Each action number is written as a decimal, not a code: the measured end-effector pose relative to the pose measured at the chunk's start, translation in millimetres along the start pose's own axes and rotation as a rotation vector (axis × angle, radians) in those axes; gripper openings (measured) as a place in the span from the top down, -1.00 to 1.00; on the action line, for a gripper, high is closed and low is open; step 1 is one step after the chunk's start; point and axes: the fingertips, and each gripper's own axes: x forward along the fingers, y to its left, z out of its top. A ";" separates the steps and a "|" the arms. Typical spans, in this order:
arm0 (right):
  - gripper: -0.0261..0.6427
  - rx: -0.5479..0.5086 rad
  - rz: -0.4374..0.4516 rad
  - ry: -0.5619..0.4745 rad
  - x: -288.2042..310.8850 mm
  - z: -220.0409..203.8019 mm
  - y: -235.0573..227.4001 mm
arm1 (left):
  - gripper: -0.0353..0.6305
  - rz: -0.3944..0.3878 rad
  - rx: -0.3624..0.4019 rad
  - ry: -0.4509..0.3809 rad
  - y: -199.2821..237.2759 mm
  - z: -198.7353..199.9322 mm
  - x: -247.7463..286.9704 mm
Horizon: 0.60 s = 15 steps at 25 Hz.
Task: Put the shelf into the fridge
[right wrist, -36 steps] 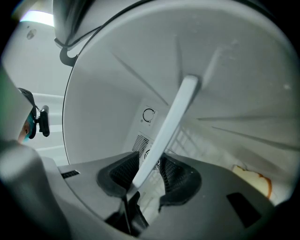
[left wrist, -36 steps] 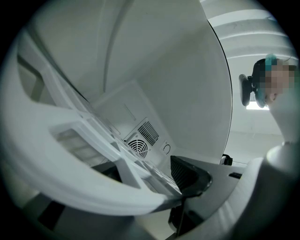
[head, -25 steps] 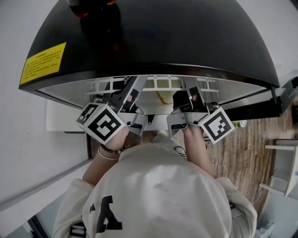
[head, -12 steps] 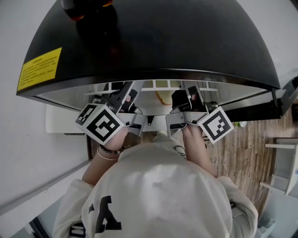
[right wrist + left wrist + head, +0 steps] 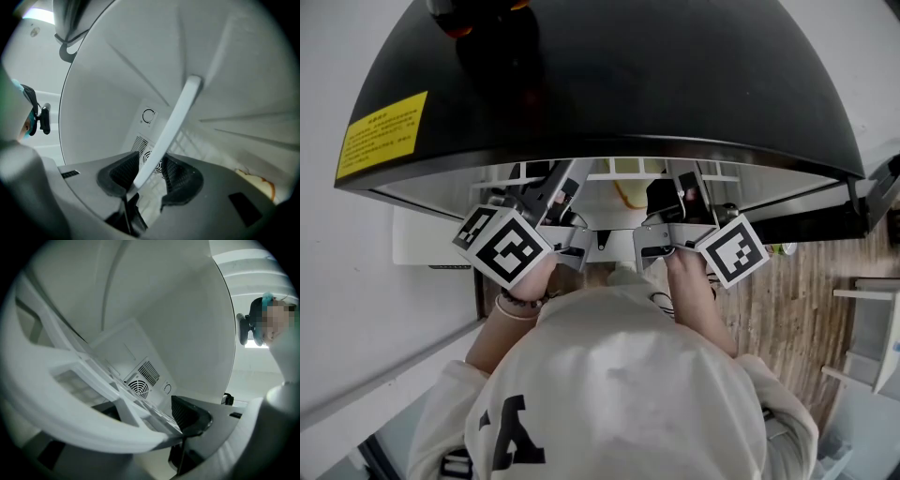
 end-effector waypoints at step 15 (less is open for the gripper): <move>0.44 -0.079 -0.029 0.005 -22.3 -8.0 10.7 | 0.13 0.040 0.053 -0.052 -6.9 -0.4 -27.7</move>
